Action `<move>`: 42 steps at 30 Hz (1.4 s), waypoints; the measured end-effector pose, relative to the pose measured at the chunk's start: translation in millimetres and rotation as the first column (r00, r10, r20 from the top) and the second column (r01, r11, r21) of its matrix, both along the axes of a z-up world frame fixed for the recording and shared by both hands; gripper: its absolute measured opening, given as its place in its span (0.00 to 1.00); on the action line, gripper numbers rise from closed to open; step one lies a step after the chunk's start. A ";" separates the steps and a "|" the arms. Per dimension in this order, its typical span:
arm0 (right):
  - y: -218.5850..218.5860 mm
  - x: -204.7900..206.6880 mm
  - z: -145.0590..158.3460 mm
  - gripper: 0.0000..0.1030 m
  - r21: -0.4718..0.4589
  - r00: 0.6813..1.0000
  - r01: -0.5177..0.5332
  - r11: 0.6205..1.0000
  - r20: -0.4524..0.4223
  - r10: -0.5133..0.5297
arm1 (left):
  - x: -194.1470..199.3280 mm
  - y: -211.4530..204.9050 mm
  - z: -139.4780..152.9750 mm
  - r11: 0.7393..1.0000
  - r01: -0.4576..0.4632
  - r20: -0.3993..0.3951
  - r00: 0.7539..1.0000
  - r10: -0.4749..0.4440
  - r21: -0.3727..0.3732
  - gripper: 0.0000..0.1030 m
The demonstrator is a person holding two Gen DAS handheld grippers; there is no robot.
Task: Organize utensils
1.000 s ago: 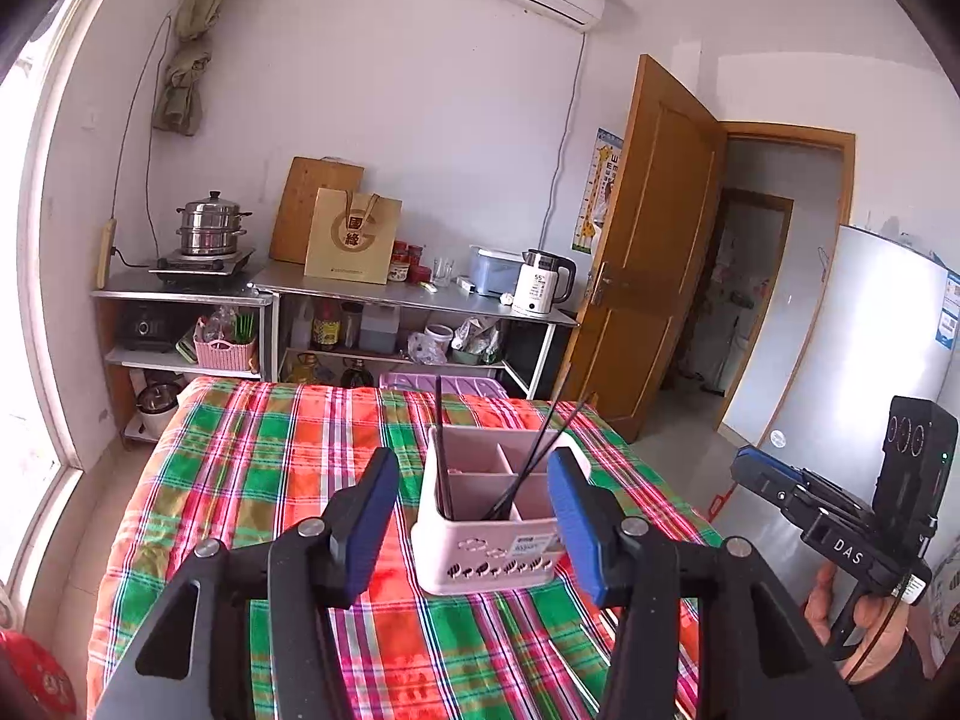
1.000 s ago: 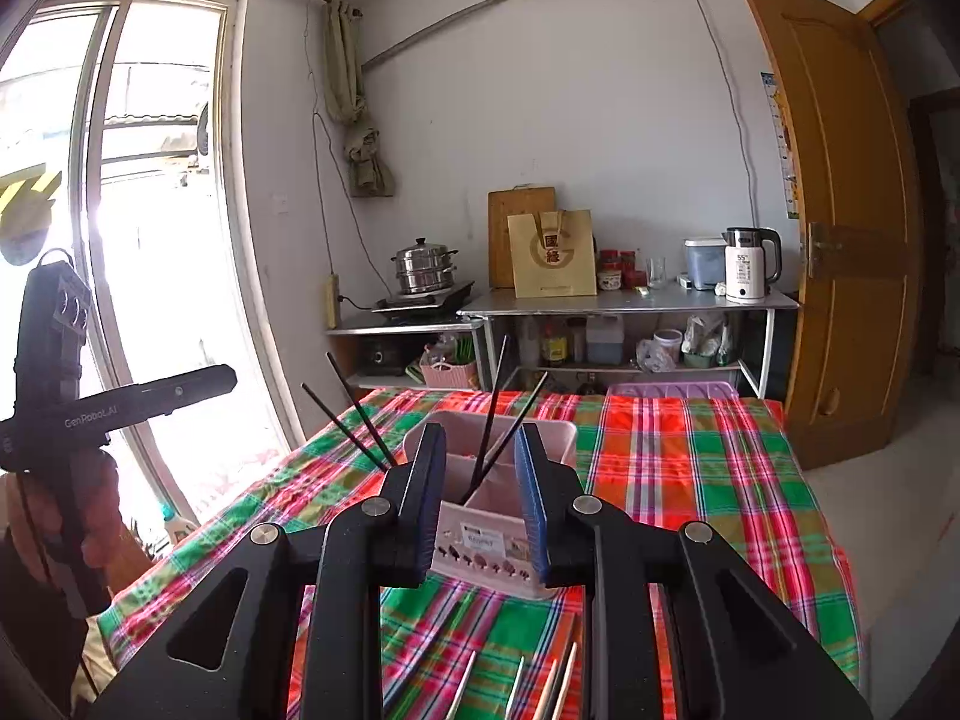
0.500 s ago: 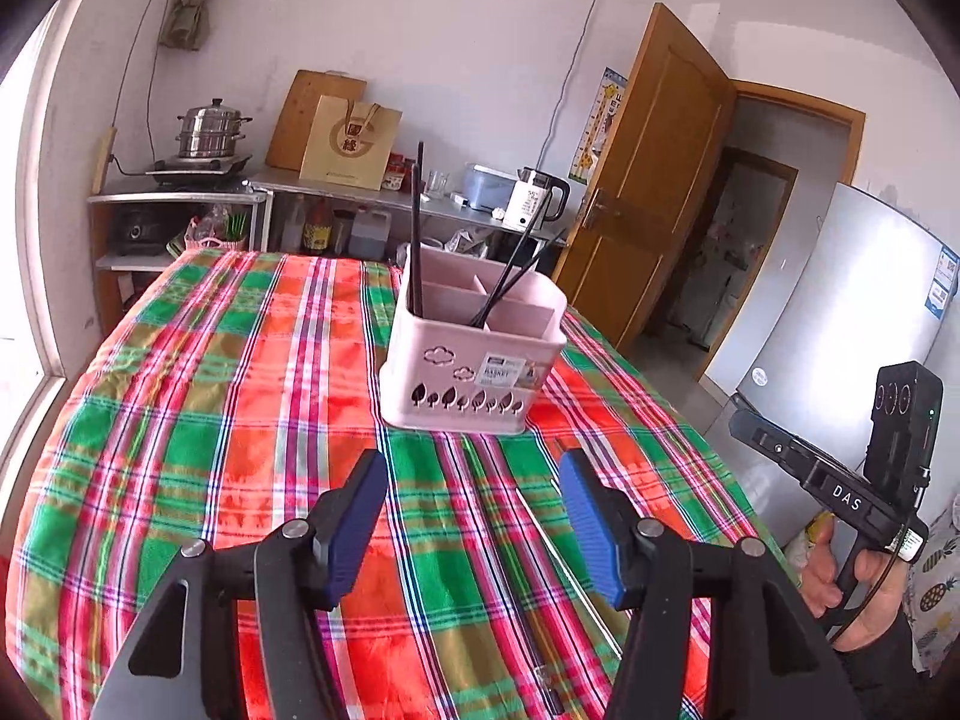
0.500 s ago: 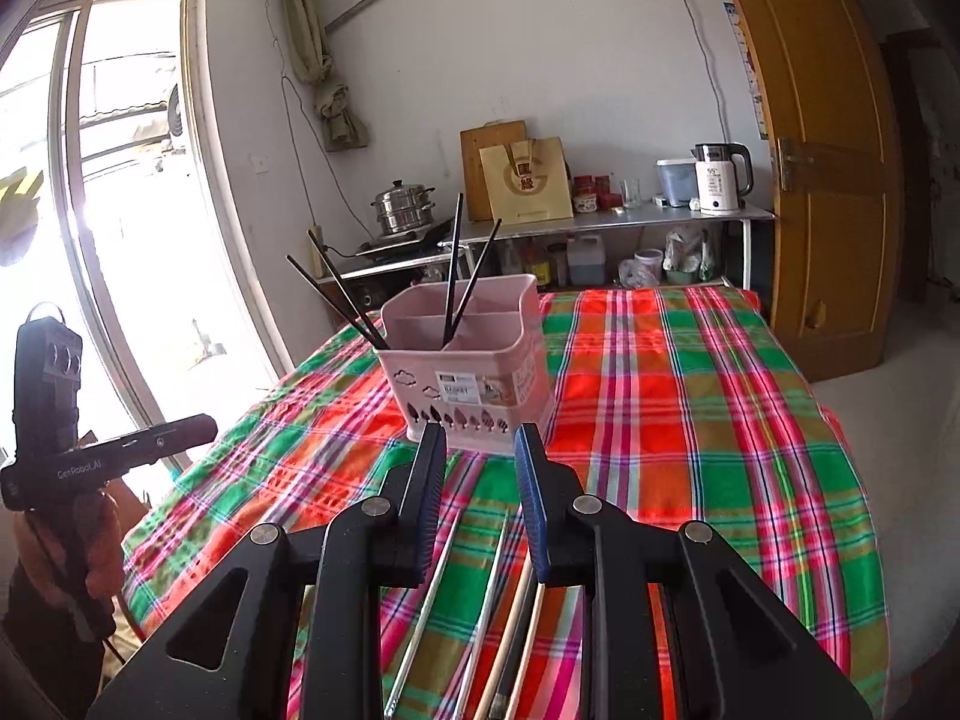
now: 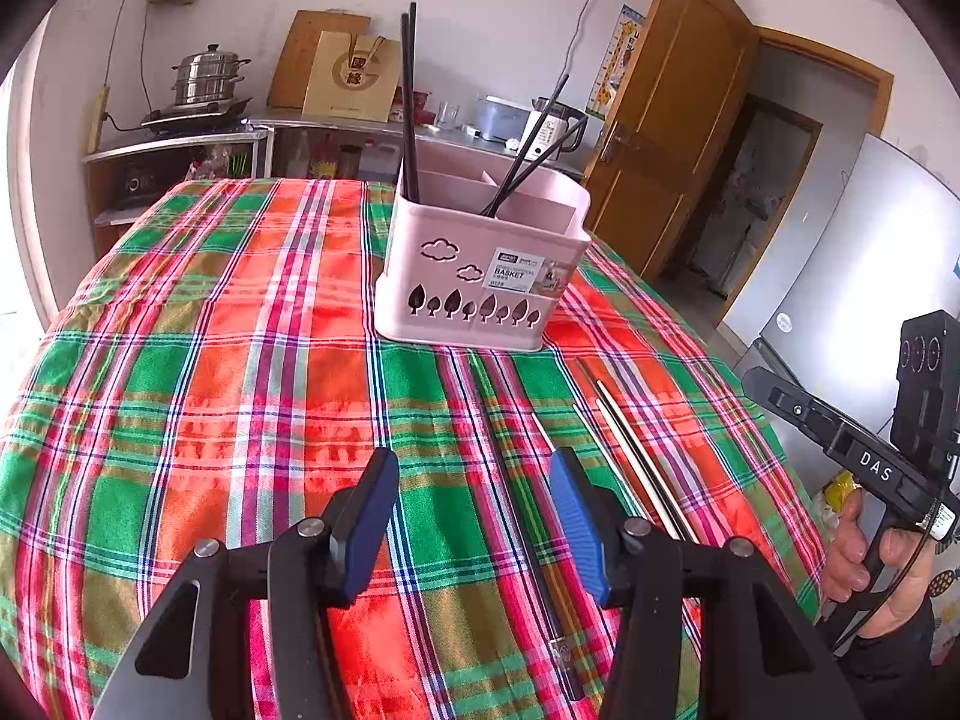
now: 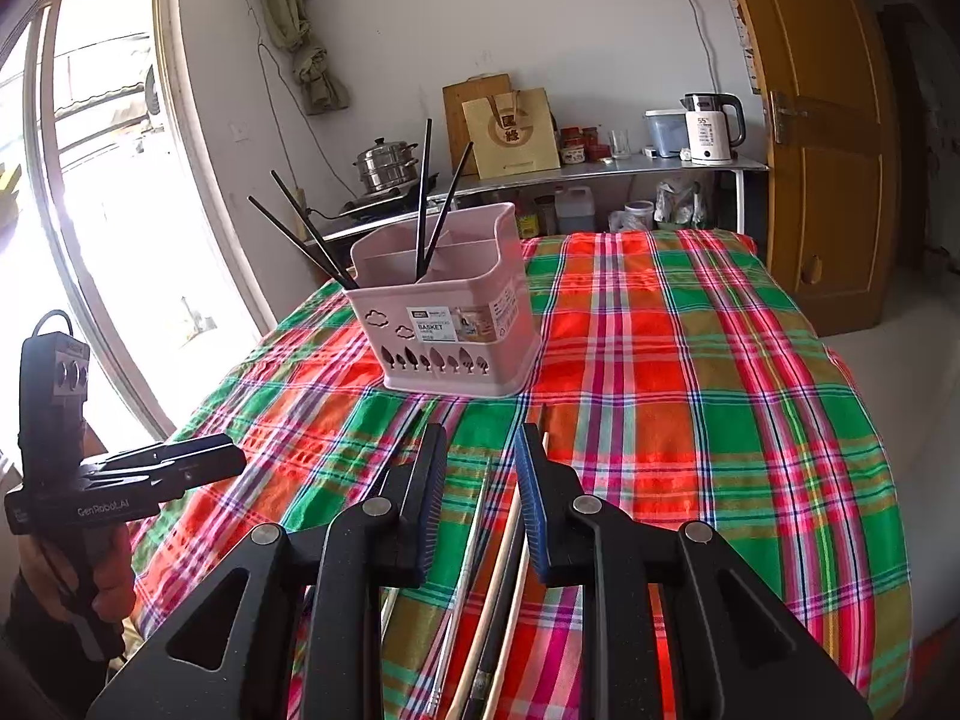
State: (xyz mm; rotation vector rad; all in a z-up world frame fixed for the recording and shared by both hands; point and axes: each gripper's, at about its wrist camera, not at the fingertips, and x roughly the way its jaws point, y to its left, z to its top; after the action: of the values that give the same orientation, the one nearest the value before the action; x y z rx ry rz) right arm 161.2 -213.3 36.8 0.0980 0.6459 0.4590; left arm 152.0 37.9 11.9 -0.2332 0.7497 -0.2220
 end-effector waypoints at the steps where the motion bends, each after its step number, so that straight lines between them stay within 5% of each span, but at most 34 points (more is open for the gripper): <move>1: 0.9 1.9 -2.1 0.24 -0.003 1.000 -0.001 1.000 -0.007 0.001 | 2.5 -1.7 -3.1 1.000 0.002 -0.010 1.000 -0.002 0.004 0.48; 22: 36.3 96.5 -55.4 0.17 -0.179 0.983 -0.036 0.983 -0.184 0.003 | 110.2 -39.7 -42.4 0.993 0.076 -0.176 0.983 -0.059 0.092 0.28; 35: 46.7 125.4 -83.0 0.08 -0.250 0.969 -0.049 0.967 -0.246 -0.014 | 125.1 -44.7 -57.7 0.986 0.083 -0.204 0.978 -0.052 0.147 0.20; 42: 52.6 129.3 -82.6 0.07 -0.268 0.970 -0.054 0.962 -0.245 -0.013 | 128.7 -55.7 -56.0 0.976 0.095 -0.210 0.976 -0.053 0.195 0.08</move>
State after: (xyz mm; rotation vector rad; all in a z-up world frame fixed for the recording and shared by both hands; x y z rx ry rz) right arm 290.5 -160.8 -45.8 -0.1161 0.9481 0.3767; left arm 280.8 -17.8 -44.1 -0.0317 0.9793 -0.1923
